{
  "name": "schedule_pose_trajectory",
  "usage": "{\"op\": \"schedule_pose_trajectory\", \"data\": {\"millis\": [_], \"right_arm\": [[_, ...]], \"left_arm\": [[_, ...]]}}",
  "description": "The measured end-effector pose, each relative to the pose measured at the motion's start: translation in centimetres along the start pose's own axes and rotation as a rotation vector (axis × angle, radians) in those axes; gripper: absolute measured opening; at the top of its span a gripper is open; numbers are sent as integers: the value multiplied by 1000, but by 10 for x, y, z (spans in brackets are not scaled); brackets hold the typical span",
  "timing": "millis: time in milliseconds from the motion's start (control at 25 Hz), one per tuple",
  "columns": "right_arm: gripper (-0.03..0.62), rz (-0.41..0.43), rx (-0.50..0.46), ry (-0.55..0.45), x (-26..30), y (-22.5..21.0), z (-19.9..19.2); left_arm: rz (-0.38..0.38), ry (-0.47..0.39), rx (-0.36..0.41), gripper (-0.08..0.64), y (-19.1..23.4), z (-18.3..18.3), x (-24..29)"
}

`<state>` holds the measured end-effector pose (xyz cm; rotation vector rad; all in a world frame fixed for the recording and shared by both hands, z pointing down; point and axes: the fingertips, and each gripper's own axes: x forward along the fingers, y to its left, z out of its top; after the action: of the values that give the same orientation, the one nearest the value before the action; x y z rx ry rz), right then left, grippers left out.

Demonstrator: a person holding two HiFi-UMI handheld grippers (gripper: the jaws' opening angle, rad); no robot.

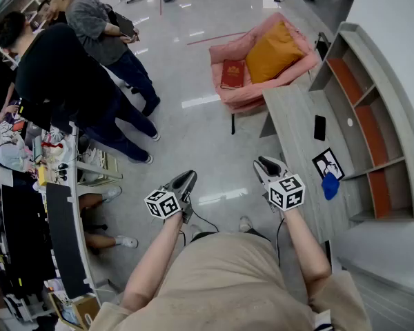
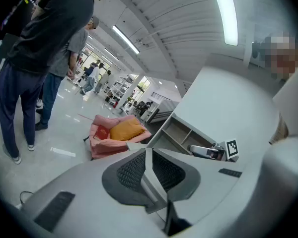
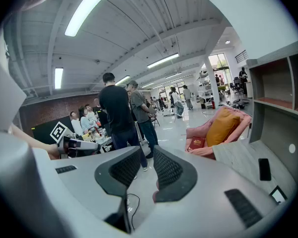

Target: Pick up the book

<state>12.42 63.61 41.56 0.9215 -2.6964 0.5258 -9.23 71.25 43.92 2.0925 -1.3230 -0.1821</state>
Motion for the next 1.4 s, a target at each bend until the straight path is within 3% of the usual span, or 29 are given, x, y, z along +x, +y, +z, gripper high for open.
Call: {"op": "schedule_pose_trajectory", "data": {"millis": [400,640,1040,1400], "right_arm": [[89,25,50,-3,-21,8,-11],[115,129,216,-68,-40,5,-7],[129,187,266,-69,-65,-13,-30],[129,172,288,-31,-54,-29,-44]], "left_arm": [[6,-23,-27,38,-21,-8,-9],[13,-33,-46,40,-40,-20,-8],[63,-84,-68,44,-62,-39,-10],[63,-103,-92,67,-62,-40,2]]}}
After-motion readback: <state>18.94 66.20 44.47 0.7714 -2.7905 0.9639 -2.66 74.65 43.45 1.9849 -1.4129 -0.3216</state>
